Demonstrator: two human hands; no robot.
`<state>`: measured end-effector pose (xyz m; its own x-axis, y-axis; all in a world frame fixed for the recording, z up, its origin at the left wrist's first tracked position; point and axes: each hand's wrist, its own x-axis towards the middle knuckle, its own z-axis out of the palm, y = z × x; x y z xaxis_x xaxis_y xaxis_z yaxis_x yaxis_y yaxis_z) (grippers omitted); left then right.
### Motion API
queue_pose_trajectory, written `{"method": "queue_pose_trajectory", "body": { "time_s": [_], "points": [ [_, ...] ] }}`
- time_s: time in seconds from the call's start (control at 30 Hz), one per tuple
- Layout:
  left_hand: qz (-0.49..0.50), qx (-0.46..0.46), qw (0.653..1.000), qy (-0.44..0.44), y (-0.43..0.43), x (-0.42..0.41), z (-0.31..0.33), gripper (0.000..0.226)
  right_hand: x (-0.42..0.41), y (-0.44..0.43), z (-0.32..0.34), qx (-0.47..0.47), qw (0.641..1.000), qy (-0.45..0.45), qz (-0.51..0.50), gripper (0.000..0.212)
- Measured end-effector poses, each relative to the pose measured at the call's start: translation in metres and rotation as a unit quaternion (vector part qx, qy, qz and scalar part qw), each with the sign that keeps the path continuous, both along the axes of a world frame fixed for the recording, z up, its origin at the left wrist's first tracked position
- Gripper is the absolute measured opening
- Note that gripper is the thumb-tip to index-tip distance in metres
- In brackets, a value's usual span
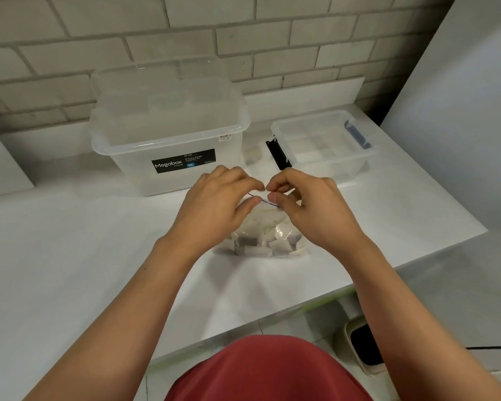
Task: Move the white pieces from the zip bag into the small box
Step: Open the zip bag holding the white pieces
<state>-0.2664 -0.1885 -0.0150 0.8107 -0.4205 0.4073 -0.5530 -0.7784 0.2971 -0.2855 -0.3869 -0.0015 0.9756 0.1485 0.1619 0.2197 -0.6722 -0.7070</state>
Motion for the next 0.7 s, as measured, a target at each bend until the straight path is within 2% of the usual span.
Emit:
{"method": "queue_pose_trajectory", "body": {
  "time_s": [0.1, 0.17, 0.27, 0.33, 0.4, 0.47, 0.53, 0.6, 0.67, 0.7],
  "points": [
    [-0.003, -0.022, 0.999, 0.031, 0.0, 0.006, -0.002, 0.012, -0.004, -0.008, -0.006, -0.05, 0.999, 0.017, 0.002, 0.024],
    [-0.006, -0.05, 0.996, 0.08, 0.0, 0.005, -0.004, 0.011, -0.006, -0.013, -0.012, -0.072, 0.997, 0.015, -0.016, 0.021],
    [-0.023, -0.085, 0.987, 0.132, -0.003, 0.001, -0.005, 0.007, -0.008, -0.019, -0.013, -0.025, 0.999, 0.026, -0.035, 0.013],
    [-0.047, -0.118, 0.98, 0.153, -0.005, -0.002, -0.003, 0.013, -0.008, -0.019, -0.013, -0.032, 0.998, 0.034, -0.044, 0.014],
    [-0.066, -0.113, 0.98, 0.15, -0.006, -0.003, 0.001, 0.022, -0.007, -0.019, -0.014, -0.039, 0.997, 0.02, -0.062, 0.017],
    [-0.057, -0.093, 0.983, 0.149, -0.006, -0.001, 0.002, 0.028, -0.008, -0.02, -0.013, -0.01, 0.999, -0.005, -0.038, 0.024],
    [-0.025, -0.098, 0.981, 0.168, -0.005, 0.0, 0.004, 0.029, -0.012, -0.021, -0.011, 0.006, 0.999, -0.013, 0.039, 0.044],
    [-0.013, -0.107, 0.978, 0.178, -0.003, 0.002, 0.005, 0.031, -0.014, -0.025, -0.017, -0.073, 0.992, -0.052, 0.092, 0.05],
    [-0.011, -0.108, 0.978, 0.178, -0.002, 0.003, 0.006, 0.031, -0.013, -0.027, -0.029, -0.16, 0.976, -0.132, 0.07, 0.034],
    [-0.008, -0.108, 0.978, 0.176, -0.002, 0.003, 0.006, 0.029, -0.012, -0.028, -0.033, -0.172, 0.969, -0.169, 0.051, 0.022]
  ]
}}
